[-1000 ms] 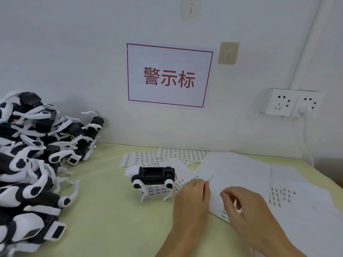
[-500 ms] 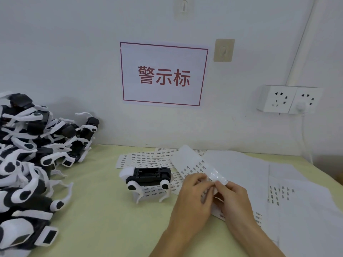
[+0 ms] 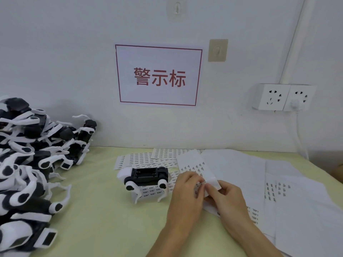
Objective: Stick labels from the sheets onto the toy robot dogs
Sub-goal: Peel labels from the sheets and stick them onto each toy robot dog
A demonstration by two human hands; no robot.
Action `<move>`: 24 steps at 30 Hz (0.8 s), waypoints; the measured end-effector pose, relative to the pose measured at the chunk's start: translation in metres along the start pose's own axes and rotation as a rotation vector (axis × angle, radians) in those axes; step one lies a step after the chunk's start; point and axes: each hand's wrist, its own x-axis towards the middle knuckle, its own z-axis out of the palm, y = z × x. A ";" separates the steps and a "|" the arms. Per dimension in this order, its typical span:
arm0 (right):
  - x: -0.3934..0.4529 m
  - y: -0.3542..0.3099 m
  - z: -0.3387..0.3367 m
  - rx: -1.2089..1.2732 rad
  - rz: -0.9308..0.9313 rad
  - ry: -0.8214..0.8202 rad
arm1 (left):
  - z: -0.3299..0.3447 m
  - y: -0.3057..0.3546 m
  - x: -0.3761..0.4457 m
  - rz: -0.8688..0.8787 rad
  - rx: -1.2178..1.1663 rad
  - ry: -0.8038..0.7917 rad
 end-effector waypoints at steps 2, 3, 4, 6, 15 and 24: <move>0.002 0.002 -0.001 -0.075 -0.026 0.013 | 0.000 0.000 -0.001 0.029 0.033 0.012; 0.003 0.004 -0.001 -0.106 -0.037 0.020 | 0.001 0.001 -0.001 0.046 0.058 0.014; 0.004 0.005 -0.002 -0.125 -0.044 0.027 | 0.001 0.001 -0.001 0.063 0.086 0.011; 0.005 0.006 -0.002 -0.152 -0.050 0.035 | 0.001 0.001 -0.002 0.093 0.130 0.001; 0.005 0.011 -0.002 -0.164 -0.066 -0.030 | -0.001 0.002 -0.003 0.067 0.192 -0.043; -0.001 0.003 0.002 -0.117 -0.061 -0.076 | -0.002 0.003 -0.003 0.038 0.207 -0.039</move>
